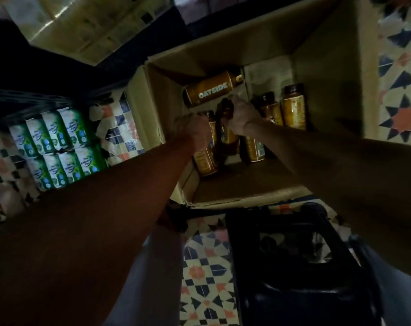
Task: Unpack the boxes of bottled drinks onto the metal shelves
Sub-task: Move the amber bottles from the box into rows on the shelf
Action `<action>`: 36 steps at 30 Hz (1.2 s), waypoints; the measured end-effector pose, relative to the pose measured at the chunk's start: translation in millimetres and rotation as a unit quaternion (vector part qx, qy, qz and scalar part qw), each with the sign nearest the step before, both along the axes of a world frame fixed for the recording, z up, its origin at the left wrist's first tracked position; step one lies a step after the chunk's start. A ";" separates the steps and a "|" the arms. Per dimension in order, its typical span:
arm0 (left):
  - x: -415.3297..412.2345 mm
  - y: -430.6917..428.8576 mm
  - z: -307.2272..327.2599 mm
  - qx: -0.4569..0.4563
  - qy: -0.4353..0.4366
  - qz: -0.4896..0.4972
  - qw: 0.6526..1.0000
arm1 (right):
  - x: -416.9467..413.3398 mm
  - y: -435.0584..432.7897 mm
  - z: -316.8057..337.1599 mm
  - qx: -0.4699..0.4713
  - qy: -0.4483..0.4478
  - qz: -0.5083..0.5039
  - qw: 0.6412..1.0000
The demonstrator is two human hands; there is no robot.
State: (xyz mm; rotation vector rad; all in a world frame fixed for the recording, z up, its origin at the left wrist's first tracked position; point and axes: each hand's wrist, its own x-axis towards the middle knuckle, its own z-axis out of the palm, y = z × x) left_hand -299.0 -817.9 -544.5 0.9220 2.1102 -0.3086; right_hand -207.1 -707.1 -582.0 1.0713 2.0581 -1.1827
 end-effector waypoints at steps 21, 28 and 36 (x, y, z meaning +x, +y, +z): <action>0.3 4.8 73.0 0.053 -0.134 0.062 0.988 | 59.7 0.1 87.0 -0.004 0.093 0.122 0.988; 25.0 -14.9 154.4 0.173 -0.090 0.139 0.971 | 94.2 -11.7 170.1 0.021 0.171 0.029 0.985; 60.4 -9.4 307.8 0.214 -0.069 0.254 0.941 | 113.1 -13.7 311.7 0.035 0.181 -0.037 0.982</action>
